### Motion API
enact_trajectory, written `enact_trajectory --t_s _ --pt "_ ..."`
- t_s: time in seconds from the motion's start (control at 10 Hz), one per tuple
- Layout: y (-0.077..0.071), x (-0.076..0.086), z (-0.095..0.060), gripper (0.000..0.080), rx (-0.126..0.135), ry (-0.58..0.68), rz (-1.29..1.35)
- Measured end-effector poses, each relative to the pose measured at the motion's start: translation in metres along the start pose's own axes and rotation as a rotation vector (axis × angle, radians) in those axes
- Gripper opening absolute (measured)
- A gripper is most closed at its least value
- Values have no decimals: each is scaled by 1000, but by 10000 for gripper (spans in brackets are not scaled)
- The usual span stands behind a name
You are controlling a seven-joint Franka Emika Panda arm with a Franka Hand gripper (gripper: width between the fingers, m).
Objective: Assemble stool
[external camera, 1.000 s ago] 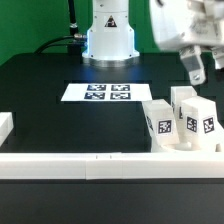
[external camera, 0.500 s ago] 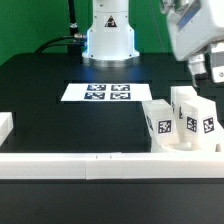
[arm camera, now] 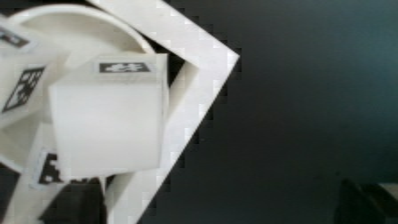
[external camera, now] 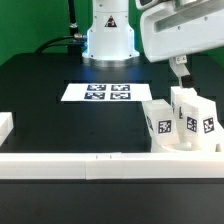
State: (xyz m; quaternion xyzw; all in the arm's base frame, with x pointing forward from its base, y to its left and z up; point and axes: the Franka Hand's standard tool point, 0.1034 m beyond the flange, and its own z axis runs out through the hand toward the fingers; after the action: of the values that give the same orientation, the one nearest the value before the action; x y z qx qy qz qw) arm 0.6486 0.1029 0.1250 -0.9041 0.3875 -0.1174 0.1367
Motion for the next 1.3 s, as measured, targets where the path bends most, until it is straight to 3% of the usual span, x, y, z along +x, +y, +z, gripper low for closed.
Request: enact_trajectory --t_s 0.1,0.2,0.5,0.9,1.1,1.3 --pt "0 1 0 649 -18 6 -179" --pt "-1 0 0 649 -58 14 -461" --pt "-3 -10 2 649 -153 -50 -932" --pt "0 -7 2 649 -159 -61 -1004" --pt "7 -12 14 649 -167 -70 -1022" --pt "7 -14 16 649 -163 -56 -1003"
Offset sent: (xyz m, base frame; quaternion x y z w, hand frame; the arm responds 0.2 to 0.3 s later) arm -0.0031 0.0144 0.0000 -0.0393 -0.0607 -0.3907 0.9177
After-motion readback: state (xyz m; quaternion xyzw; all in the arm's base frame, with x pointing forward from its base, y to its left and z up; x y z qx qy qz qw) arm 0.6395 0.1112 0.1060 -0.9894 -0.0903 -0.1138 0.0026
